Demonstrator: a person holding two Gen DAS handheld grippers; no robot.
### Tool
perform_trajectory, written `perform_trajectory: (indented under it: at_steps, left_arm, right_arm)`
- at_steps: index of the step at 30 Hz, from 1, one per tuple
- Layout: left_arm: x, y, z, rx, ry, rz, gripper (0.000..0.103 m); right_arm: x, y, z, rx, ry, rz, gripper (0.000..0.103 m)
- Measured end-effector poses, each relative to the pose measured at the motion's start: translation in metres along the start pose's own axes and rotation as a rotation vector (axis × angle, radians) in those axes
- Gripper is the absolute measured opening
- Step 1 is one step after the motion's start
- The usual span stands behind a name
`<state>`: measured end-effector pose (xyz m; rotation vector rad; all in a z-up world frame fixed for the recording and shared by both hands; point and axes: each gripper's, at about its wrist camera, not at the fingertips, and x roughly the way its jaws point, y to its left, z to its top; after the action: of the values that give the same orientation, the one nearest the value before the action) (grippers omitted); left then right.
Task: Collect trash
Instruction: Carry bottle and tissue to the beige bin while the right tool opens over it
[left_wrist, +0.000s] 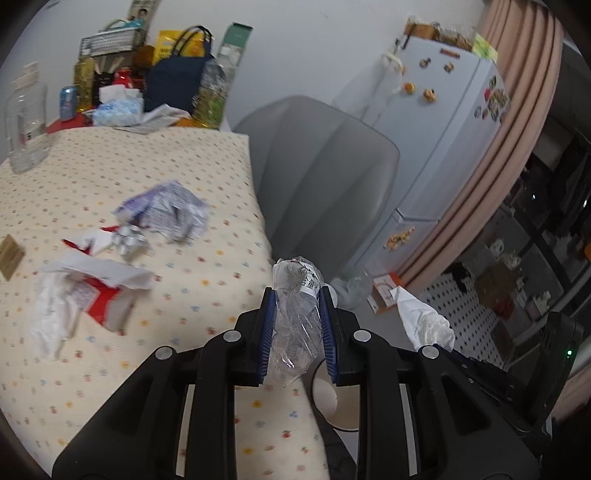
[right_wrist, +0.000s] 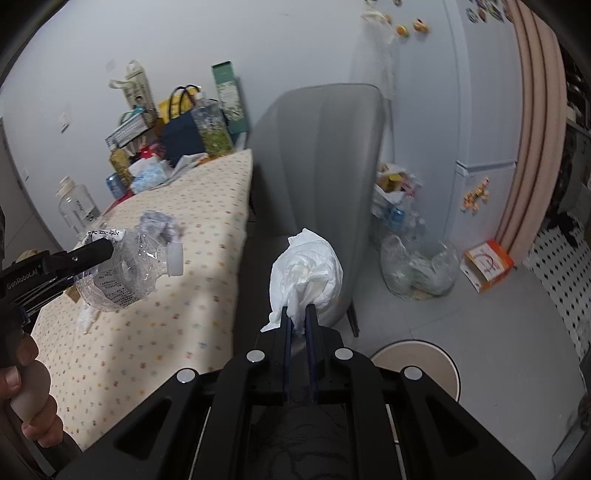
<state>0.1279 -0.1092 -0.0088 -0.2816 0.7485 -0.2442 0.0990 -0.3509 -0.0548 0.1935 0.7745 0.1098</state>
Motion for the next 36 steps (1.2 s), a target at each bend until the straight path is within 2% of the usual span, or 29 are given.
perform_trajectory:
  at_steps: [17, 28, 29, 30, 32, 36]
  left_arm:
    - [0.137, -0.099, -0.033, 0.138, 0.256, -0.055, 0.024]
    - [0.203, -0.133, -0.066, 0.191, 0.391, -0.032, 0.024]
    - [0.207, -0.134, -0.069, 0.191, 0.402, -0.03, 0.024]
    - [0.211, -0.135, -0.071, 0.188, 0.413, -0.029, 0.024]
    - [0.218, -0.137, -0.074, 0.187, 0.428, -0.022, 0.024]
    - [0.231, -0.143, -0.081, 0.198, 0.458, -0.021, 0.024]
  right_arm:
    - [0.053, -0.123, -0.041, 0.228, 0.136, -0.056, 0.009]
    - [0.111, -0.179, -0.075, 0.342, 0.252, -0.058, 0.012]
    - [0.117, -0.183, -0.079, 0.346, 0.269, -0.068, 0.017]
    - [0.123, -0.186, -0.083, 0.353, 0.281, -0.07, 0.037]
    - [0.128, -0.192, -0.09, 0.371, 0.283, -0.066, 0.056]
    - [0.127, -0.213, -0.1, 0.422, 0.294, -0.095, 0.055]
